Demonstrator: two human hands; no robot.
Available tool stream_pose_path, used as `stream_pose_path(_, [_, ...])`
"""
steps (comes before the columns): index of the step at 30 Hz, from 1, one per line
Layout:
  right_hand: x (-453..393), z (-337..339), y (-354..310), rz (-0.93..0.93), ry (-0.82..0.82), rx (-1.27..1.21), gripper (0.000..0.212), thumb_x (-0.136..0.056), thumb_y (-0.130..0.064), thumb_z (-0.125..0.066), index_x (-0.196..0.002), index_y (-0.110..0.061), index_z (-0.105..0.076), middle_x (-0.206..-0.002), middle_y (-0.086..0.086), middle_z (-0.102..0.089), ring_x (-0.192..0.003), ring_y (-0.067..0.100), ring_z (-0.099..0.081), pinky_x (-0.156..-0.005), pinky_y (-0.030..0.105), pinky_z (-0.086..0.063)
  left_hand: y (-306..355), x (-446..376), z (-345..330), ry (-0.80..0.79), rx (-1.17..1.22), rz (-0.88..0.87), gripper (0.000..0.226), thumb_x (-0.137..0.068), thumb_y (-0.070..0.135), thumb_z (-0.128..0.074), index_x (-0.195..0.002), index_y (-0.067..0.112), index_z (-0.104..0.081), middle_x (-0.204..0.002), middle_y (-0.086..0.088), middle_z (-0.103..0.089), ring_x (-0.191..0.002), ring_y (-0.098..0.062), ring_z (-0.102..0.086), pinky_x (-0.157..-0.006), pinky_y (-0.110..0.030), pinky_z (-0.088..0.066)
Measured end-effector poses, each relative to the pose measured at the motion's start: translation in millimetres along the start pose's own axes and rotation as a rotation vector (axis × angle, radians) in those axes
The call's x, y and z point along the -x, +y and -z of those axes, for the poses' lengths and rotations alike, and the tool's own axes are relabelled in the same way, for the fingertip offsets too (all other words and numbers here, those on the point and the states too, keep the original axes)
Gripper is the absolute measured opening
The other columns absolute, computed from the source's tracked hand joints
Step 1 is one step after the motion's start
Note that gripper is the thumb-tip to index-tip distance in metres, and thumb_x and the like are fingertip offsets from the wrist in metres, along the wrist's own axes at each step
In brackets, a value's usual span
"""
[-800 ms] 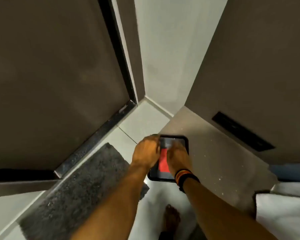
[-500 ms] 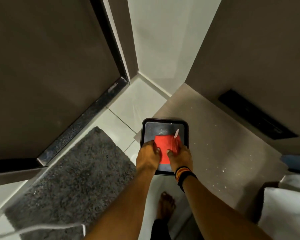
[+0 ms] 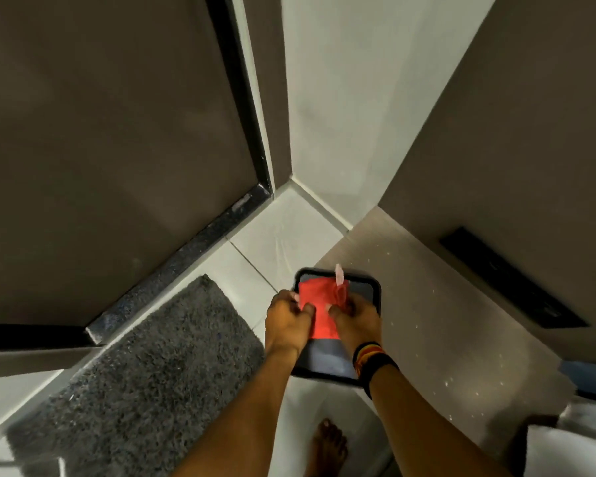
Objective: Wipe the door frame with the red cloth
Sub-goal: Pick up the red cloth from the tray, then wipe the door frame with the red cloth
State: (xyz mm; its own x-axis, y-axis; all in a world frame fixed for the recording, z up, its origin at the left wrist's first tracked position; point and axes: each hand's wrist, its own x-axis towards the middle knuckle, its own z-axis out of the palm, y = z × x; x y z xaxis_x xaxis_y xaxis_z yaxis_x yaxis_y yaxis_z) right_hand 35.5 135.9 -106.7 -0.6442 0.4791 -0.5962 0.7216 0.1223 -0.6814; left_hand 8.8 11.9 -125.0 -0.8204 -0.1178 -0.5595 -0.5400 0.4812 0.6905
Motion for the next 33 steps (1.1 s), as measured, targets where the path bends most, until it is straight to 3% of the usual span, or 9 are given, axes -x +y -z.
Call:
stream_pose_path(2, [9.6, -5.0, -30.2, 0.069, -0.021, -0.03, 0.011, -0.081, -0.011, -0.07, -0.089, -0.018, -0.072, -0.092, 0.011, -0.073, -0.082, 0.027, -0.067, -0.078, 0.037, -0.056, 18.4, 6.5, 27.9, 0.05, 0.057, -0.064, 0.021, -0.087, 0.02, -0.074, -0.082, 0.028, -0.055, -0.093, -0.004, -0.069, -0.08, -0.023, -0.069, -0.077, -0.048, -0.062])
stream_pose_path(6, [46.3, -23.9, -125.0, 0.248, -0.05, -0.08, 0.027, -0.083, -0.014, -0.07, -0.11, -0.013, -0.07, -0.107, 0.012, -0.065, -0.095, 0.03, -0.066, -0.091, 0.041, -0.056, 74.2, 21.7, 116.1, 0.162, 0.163, -0.214, 0.017, -0.09, 0.019, -0.072, -0.085, 0.024, -0.056, -0.079, 0.001, -0.072, -0.074, -0.021, -0.071, -0.069, -0.044, -0.062])
stream_pose_path(9, [92.8, -41.4, -205.2, 0.394, -0.055, -0.16, 0.035, -0.083, -0.014, -0.073, -0.117, -0.015, -0.068, -0.113, 0.009, -0.064, -0.098, 0.024, -0.065, -0.095, 0.036, -0.054, 117.6, 39.9, 199.6, 0.287, 0.169, -0.361, 0.016, -0.089, 0.021, -0.072, -0.084, 0.024, -0.057, -0.073, 0.004, -0.072, -0.067, -0.01, -0.068, -0.066, -0.035, -0.056])
stream_pose_path(11, [138.5, -53.2, -269.5, 0.502, -0.094, -0.194, 0.036, -0.084, -0.012, -0.074, -0.119, -0.016, -0.067, -0.11, 0.005, -0.059, -0.097, 0.02, -0.061, -0.097, 0.035, -0.051, 150.0, 57.2, 267.9, 0.366, 0.188, -0.434, 0.016, -0.087, 0.023, -0.073, -0.085, 0.025, -0.058, -0.072, 0.004, -0.072, -0.068, -0.011, -0.068, -0.067, -0.036, -0.057])
stream_pose_path(15, [254.3, -83.3, -391.0, 0.764, -0.164, -0.168, 0.031, -0.083, -0.009, -0.075, -0.113, -0.012, -0.068, -0.097, 0.004, -0.053, -0.093, 0.023, -0.061, -0.094, 0.035, -0.05, 196.6, 109.0, 421.6, 0.577, 0.225, -0.569, 0.017, -0.083, 0.029, -0.075, -0.086, 0.026, -0.059, -0.073, 0.004, -0.073, -0.069, -0.011, -0.069, -0.071, -0.044, -0.059])
stream_pose_path(19, [390.8, -120.7, -483.0, 0.981, -0.225, -0.144, 0.025, -0.085, -0.011, -0.072, -0.109, -0.005, -0.067, -0.096, 0.005, -0.05, -0.093, 0.026, -0.059, -0.084, 0.027, -0.041, 218.0, 193.5, 568.1, 0.782, 0.204, -0.678, 0.018, -0.085, 0.028, -0.077, -0.086, 0.027, -0.059, -0.072, 0.006, -0.073, -0.067, -0.004, -0.068, -0.071, -0.041, -0.059])
stream_pose_path(23, [513.0, -161.4, -540.4, 1.138, -0.299, -0.178, 0.027, -0.087, -0.012, -0.071, -0.111, -0.001, -0.067, -0.1, 0.008, -0.051, -0.092, 0.025, -0.057, -0.081, 0.021, -0.038, 216.2, 277.9, 686.7, 0.986, 0.167, -0.763, 0.018, -0.085, 0.024, -0.078, -0.088, 0.022, -0.06, -0.068, 0.004, -0.071, -0.061, -0.005, -0.067, -0.063, -0.035, -0.056])
stream_pose_path(28, [652.5, -223.0, -567.2, 1.28, -0.392, -0.191, 0.035, -0.084, -0.018, -0.073, -0.117, -0.008, -0.066, -0.109, 0.014, -0.058, -0.102, 0.029, -0.062, -0.089, 0.028, -0.046, 173.6, 366.2, 804.8, 1.193, 0.147, -0.738, 0.019, -0.086, 0.025, -0.078, -0.093, 0.02, -0.061, -0.078, 0.001, -0.073, -0.071, -0.018, -0.07, -0.067, -0.036, -0.057])
stream_pose_path(33, [711.3, -286.8, -554.5, 1.255, -0.351, -0.124, 0.035, -0.079, -0.025, -0.073, -0.111, -0.014, -0.066, -0.107, 0.014, -0.061, -0.105, 0.036, -0.063, -0.09, 0.04, -0.053, 118.6, 394.9, 861.6, 1.207, 0.082, -0.612, 0.023, -0.085, 0.033, -0.079, -0.091, 0.026, -0.057, -0.09, 0.005, -0.073, -0.077, -0.017, -0.07, -0.072, -0.039, -0.06])
